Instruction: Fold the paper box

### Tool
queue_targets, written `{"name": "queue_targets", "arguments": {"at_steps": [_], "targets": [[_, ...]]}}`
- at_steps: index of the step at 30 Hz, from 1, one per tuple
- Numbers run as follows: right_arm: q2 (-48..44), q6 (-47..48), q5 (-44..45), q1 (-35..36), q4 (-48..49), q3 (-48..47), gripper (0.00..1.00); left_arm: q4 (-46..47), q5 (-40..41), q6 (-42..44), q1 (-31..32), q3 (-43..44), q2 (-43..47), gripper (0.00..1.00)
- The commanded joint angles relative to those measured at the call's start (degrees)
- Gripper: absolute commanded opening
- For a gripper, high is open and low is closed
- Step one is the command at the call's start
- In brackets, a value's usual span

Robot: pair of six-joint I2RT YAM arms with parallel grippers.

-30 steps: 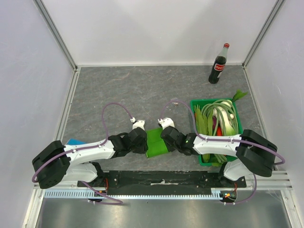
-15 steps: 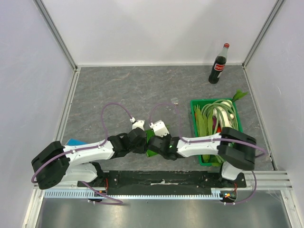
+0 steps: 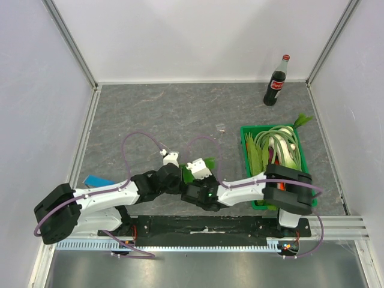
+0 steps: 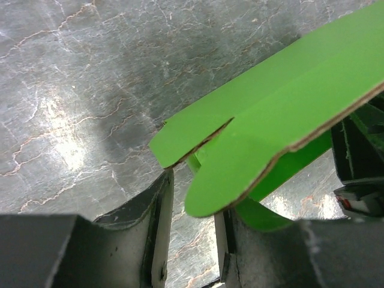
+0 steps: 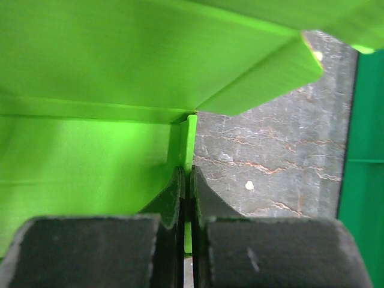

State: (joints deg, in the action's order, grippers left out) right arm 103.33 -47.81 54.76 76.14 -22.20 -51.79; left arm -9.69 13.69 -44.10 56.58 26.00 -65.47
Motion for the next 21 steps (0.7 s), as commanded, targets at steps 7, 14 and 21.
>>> {"name": "queue_targets", "arguments": {"at_steps": [7,14,21], "targets": [[-5.06,6.24,-20.3,-5.2,13.85,7.42,0.02,-1.64,2.74,-0.64,-0.94,-0.34,7.28,0.48],[-3.75,7.64,-22.24,-9.86,11.3,2.31,0.11,-9.9,3.96,0.85,-1.64,2.74,19.23,0.72],[-1.98,14.58,-24.26,-13.73,11.03,-4.89,0.47,-20.36,8.37,1.29,-3.84,6.43,27.41,0.82]]}}
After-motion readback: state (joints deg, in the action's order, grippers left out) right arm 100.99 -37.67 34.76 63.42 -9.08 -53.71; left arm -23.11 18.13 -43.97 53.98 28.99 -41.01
